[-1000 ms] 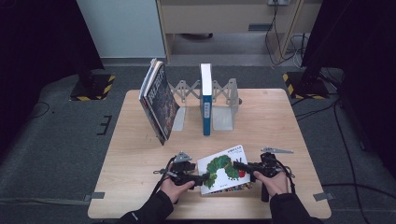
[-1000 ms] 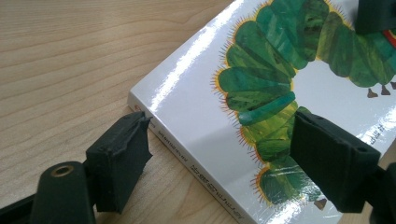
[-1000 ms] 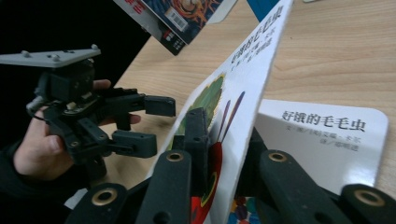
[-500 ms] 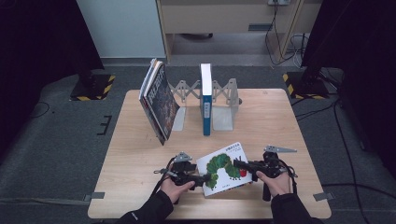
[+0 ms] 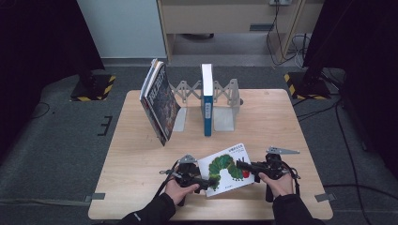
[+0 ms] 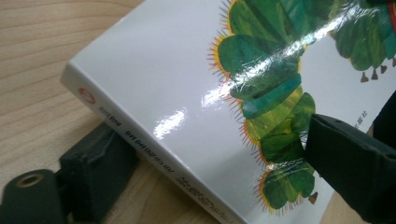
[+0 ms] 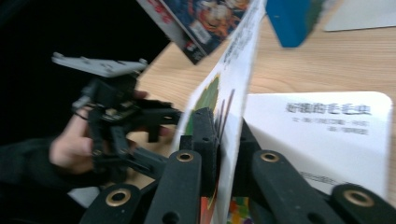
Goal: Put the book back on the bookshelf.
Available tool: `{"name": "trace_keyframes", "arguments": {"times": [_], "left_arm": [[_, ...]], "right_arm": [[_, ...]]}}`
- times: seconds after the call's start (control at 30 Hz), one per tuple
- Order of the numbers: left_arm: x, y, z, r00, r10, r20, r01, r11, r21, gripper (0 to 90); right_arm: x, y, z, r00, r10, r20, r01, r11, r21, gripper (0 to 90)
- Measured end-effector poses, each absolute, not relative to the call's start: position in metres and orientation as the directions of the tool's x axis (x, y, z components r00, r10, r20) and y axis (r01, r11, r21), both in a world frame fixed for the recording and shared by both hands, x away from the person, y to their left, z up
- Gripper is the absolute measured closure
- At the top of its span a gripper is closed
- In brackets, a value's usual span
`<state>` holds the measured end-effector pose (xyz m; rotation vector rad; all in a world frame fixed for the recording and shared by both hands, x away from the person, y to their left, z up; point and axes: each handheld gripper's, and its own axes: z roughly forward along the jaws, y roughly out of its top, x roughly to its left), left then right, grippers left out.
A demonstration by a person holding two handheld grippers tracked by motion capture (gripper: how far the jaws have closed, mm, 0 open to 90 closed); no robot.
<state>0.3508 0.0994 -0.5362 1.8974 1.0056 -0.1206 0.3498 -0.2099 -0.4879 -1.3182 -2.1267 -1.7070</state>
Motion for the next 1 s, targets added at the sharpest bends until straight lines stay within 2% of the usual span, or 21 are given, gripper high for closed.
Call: {"name": "trace_keyframes", "arguments": {"times": [0.07,0.3,0.53,0.77,0.83,1.0], "left_arm": [[0.350,0.098,-0.537,0.660,0.597,-0.455,0.676,-0.208,0.707,10.1],[0.348,0.097,-0.538,0.657,0.623,-0.425,0.660,-0.201,0.724,16.5],[0.347,0.096,-0.539,0.654,0.644,-0.396,0.644,-0.200,0.739,22.0],[0.348,0.096,-0.539,0.662,0.642,-0.388,0.639,-0.212,0.739,24.7],[0.349,0.096,-0.539,0.663,0.634,-0.397,0.642,-0.208,0.738,24.8],[0.352,0.097,-0.539,0.669,0.626,-0.401,0.640,-0.211,0.739,25.1]], "right_arm": [[0.349,-0.209,-0.489,-0.606,0.575,0.550,0.669,-0.007,0.744,80.3],[0.348,-0.202,-0.495,-0.598,0.705,0.381,0.631,0.122,0.766,59.2],[0.350,-0.201,-0.502,-0.577,0.754,0.314,0.635,0.172,0.753,42.9],[0.351,-0.202,-0.506,-0.564,0.769,0.300,0.639,0.176,0.749,41.1],[0.352,-0.202,-0.506,-0.569,0.749,0.340,0.654,0.162,0.739,48.7],[0.351,-0.201,-0.509,-0.570,0.751,0.335,0.644,0.154,0.749,48.6]]}}
